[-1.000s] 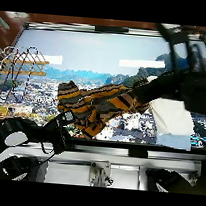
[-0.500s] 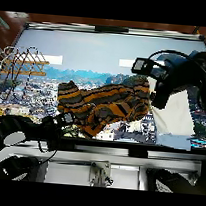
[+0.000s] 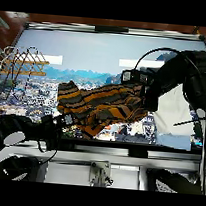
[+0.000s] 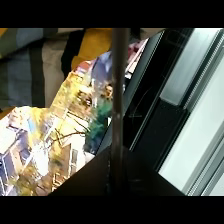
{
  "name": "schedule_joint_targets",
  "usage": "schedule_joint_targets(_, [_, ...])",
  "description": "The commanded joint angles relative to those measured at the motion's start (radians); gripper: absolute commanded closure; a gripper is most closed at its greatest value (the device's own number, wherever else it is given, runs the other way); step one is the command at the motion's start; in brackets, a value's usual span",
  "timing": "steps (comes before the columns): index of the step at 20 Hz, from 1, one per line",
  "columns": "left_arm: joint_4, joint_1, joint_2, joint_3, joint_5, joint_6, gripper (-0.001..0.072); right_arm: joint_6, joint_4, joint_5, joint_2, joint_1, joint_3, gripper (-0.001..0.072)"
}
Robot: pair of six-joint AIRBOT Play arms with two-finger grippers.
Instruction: Fold the shirts.
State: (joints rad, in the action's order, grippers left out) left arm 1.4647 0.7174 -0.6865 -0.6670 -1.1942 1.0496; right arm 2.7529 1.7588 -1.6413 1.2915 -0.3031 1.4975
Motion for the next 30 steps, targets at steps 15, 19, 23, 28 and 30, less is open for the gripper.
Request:
schedule_joint_targets(15, [0.169, -0.089, 0.0, -0.001, 0.222, -0.008, 0.0427, 0.06, 0.047, -0.016, 0.007, 0.001, -0.099, 0.066])
schedule_joint_targets(19, [0.257, -0.221, 0.0, -0.013, 0.286, -0.006, 0.0121, 0.06, 0.07, 0.005, 0.007, 0.001, -0.099, 0.066])
schedule_joint_targets(23, [0.267, -0.394, 0.002, -0.039, 0.322, -0.006, 0.0087, 0.04, 0.075, 0.022, 0.007, 0.001, -0.099, 0.066])
schedule_joint_targets(28, [0.256, -0.508, 0.007, -0.124, 0.322, 0.222, 0.0121, -0.101, 0.076, 0.074, 0.0, 0.001, -0.098, 0.066])
schedule_joint_targets(30, [0.127, -0.507, 0.007, -0.139, 0.297, 0.386, 0.0218, -0.258, 0.081, 0.153, -0.024, 0.001, -0.098, 0.066])
